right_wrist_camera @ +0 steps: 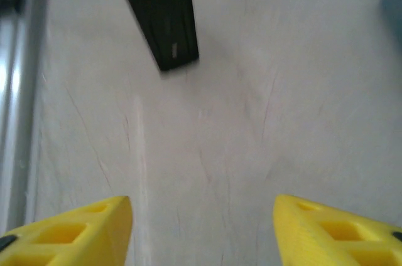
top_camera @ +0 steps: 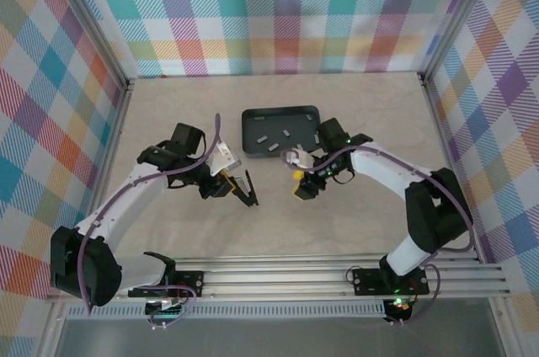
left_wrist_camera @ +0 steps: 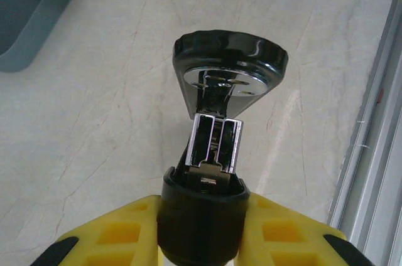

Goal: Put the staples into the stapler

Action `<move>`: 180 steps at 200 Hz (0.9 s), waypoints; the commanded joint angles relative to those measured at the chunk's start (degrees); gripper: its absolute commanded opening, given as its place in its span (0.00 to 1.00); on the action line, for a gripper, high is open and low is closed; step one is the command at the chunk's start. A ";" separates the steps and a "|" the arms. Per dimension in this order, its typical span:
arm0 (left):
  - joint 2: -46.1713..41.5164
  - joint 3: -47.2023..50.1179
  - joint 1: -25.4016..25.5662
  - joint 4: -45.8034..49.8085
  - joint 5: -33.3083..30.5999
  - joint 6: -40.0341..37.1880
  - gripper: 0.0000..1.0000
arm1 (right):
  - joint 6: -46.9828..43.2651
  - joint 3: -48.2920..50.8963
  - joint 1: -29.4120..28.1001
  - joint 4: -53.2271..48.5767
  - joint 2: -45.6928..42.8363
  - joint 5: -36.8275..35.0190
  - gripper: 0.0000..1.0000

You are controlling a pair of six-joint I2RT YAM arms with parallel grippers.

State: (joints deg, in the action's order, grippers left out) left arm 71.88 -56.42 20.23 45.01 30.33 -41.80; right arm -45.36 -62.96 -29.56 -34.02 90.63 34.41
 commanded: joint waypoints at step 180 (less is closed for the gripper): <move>0.98 -3.68 2.80 -1.27 5.48 -2.14 0.00 | 11.79 -13.02 -14.11 14.99 9.44 10.32 0.63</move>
State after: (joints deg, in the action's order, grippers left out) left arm 72.82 -57.23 22.50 45.87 32.12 -42.98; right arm -34.68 -75.16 -43.35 -22.02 99.72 44.21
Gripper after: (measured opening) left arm 0.258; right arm 0.648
